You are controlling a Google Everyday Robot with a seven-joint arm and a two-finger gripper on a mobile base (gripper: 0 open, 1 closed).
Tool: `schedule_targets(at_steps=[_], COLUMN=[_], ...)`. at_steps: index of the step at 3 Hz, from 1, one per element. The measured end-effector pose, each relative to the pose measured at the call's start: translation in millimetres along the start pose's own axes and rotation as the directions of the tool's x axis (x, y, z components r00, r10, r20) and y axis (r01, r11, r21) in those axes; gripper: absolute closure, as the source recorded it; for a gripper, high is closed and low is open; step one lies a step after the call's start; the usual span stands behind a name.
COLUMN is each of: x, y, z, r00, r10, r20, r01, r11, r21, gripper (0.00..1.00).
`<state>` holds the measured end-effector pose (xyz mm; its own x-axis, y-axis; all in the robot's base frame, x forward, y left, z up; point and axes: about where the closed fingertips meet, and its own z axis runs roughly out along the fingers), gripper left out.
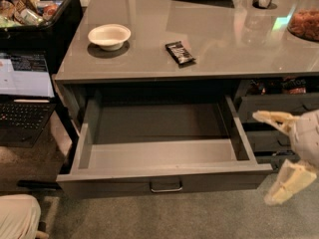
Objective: Close top drawer
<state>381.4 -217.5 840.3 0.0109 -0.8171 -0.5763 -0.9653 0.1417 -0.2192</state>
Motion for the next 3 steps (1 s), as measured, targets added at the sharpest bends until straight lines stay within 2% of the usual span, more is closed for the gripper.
schedule_targets(at_steps=[1, 2, 3], x=[-1.5, -1.6, 18.4], y=[3.1, 3.3, 21.1], z=[-1.9, -1.6, 17.1], r00=[0.999, 0.999, 1.000], r10=[-0.047, -0.047, -0.023], r20=[0.011, 0.010, 0.004], r01=[0.047, 0.047, 0.023], r11=[0.9989, 0.9989, 0.9990], r21=[0.004, 0.003, -0.040], gripper=[0.00, 0.00, 0.00])
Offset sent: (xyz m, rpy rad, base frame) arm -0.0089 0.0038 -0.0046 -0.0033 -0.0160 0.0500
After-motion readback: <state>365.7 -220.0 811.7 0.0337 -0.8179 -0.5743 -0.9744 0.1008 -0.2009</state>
